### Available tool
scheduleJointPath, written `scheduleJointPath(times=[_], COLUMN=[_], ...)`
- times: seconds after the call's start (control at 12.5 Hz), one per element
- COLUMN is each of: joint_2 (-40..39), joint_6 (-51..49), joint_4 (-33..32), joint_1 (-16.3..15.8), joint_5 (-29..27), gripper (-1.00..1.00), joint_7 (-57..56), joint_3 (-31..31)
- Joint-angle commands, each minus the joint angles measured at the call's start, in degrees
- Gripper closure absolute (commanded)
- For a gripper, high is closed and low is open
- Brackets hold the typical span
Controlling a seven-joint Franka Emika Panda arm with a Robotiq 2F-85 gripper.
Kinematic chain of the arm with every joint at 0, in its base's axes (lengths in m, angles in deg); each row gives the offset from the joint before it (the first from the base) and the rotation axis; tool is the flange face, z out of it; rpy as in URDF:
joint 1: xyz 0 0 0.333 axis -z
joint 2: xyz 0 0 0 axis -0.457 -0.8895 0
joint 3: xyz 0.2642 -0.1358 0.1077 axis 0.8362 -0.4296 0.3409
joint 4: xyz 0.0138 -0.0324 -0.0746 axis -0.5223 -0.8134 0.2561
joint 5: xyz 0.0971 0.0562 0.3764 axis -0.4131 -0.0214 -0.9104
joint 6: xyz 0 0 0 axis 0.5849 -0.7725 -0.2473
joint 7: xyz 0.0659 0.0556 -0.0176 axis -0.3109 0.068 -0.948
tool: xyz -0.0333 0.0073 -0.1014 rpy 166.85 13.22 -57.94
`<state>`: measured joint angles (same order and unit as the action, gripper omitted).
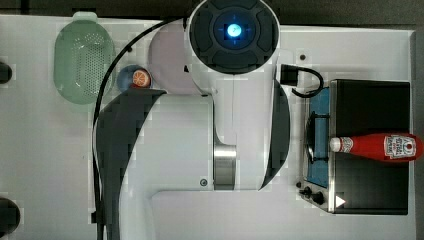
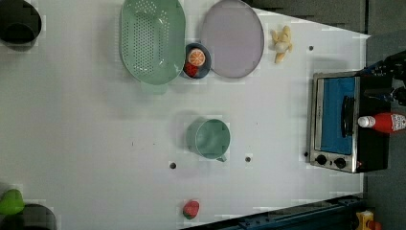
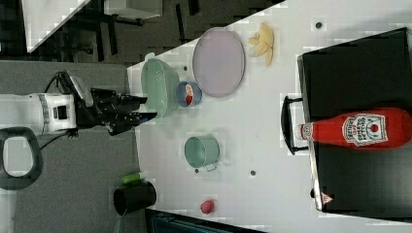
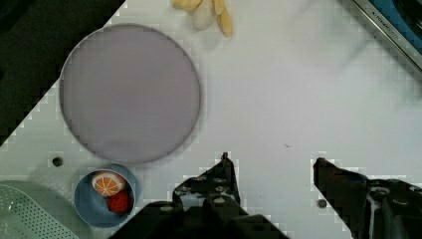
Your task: Pick Ketchup from oven and place it on table.
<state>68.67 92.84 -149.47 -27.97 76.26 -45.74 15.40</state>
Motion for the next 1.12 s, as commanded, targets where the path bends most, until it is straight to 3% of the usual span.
scheduleJointPath(times=[0.08,0.16,0.24,0.56,1.12], joint_2=[23.21,23.22,22.99,20.41,8.53], joint_6=[-18.30,-18.30,-18.11,-13.96,0.64], joint_4=[-8.29,-8.31,-8.40,-8.40,-8.39], joint_1=[1.28,1.29,1.49,2.55,3.86], joint_5=[-2.42,-2.42,-2.20,-2.07,-2.00], gripper=[-0.48,-0.85,-1.00,-1.00,-1.00], joint_7=[-1.14,-1.14,-1.14,-1.14,-1.14], joint_3=[-0.25,-0.25,-0.65,-5.04,-21.58])
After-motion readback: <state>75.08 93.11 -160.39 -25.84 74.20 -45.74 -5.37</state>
